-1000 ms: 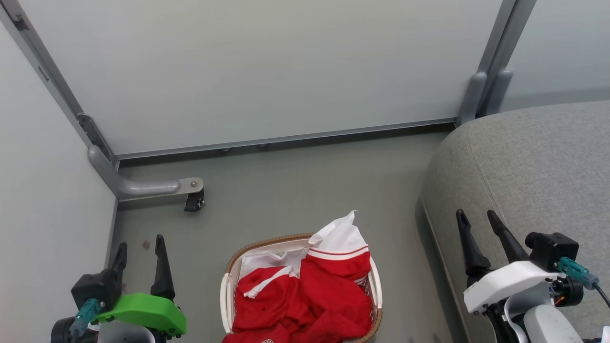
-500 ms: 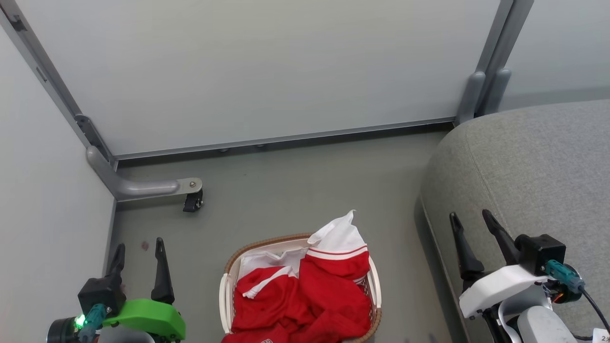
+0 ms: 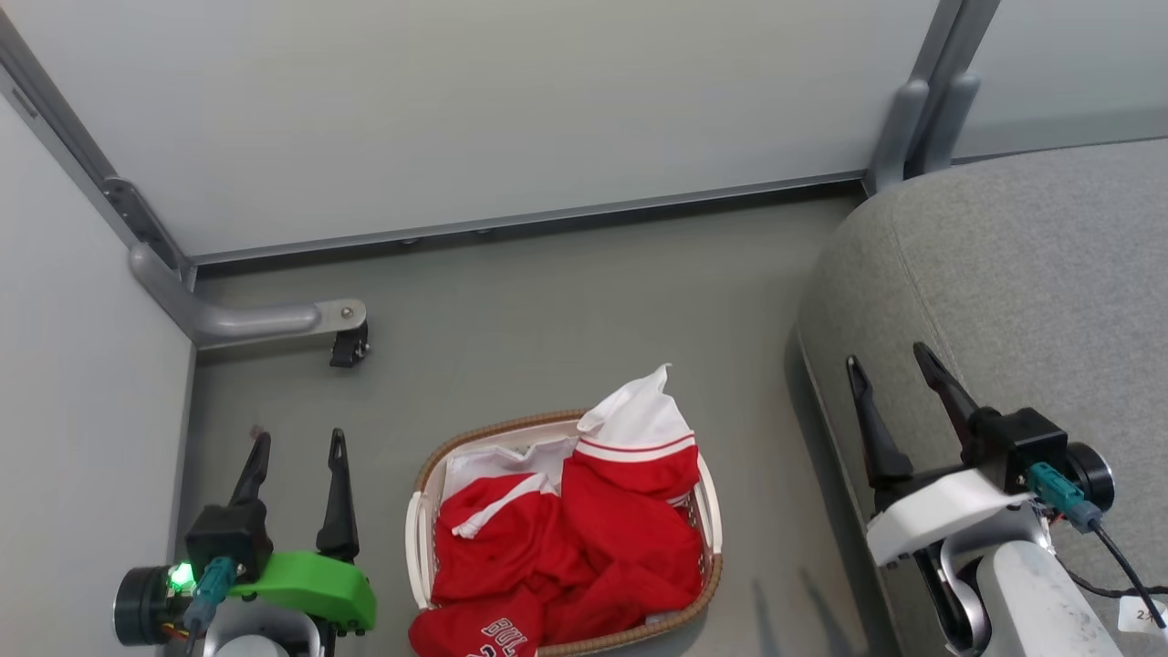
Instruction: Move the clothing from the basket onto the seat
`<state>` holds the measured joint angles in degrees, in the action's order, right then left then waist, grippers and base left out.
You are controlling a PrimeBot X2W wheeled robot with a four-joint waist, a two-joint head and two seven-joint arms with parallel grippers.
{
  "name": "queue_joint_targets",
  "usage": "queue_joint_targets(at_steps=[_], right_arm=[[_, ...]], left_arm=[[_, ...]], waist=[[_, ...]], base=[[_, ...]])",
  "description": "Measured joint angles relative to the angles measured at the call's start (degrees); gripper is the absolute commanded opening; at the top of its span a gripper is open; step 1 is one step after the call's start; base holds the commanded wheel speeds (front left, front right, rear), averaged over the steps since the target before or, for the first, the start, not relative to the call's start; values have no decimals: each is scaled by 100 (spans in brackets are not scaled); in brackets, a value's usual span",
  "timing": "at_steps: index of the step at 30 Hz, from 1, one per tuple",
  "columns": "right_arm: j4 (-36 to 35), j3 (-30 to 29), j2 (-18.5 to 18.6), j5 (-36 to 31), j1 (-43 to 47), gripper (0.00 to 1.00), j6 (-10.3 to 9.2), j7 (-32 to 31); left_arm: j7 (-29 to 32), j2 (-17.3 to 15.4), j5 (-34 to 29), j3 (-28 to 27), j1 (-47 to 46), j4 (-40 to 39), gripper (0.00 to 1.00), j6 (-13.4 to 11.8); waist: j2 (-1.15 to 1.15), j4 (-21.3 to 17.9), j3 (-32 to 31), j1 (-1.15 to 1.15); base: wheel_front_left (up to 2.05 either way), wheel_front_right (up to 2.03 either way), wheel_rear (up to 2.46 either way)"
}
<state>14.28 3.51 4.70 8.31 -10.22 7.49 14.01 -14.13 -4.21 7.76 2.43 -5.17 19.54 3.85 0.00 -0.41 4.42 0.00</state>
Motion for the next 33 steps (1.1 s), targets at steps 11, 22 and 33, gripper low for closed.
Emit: queue_joint_targets(at_steps=[11,22,33], right_arm=[[-535,-174,-146,-478,-745,100,1,101],[-1053,-203,-181,-314,-1422,100,2,101],[-1546,-235,-180,-32,-1817,100,2,101]], left_arm=[[-91,87,-269,227,-962,547,100,279],[-101,7,-202,760,-2097,1490,100,345],[-101,-214,-36,1336,-3163,2773,100,346]], waist=[[0,-205,1002,0],[0,-496,2229,0],[0,-830,3337,1]], base=[[0,0,0],[0,0,0],[0,0,0]])
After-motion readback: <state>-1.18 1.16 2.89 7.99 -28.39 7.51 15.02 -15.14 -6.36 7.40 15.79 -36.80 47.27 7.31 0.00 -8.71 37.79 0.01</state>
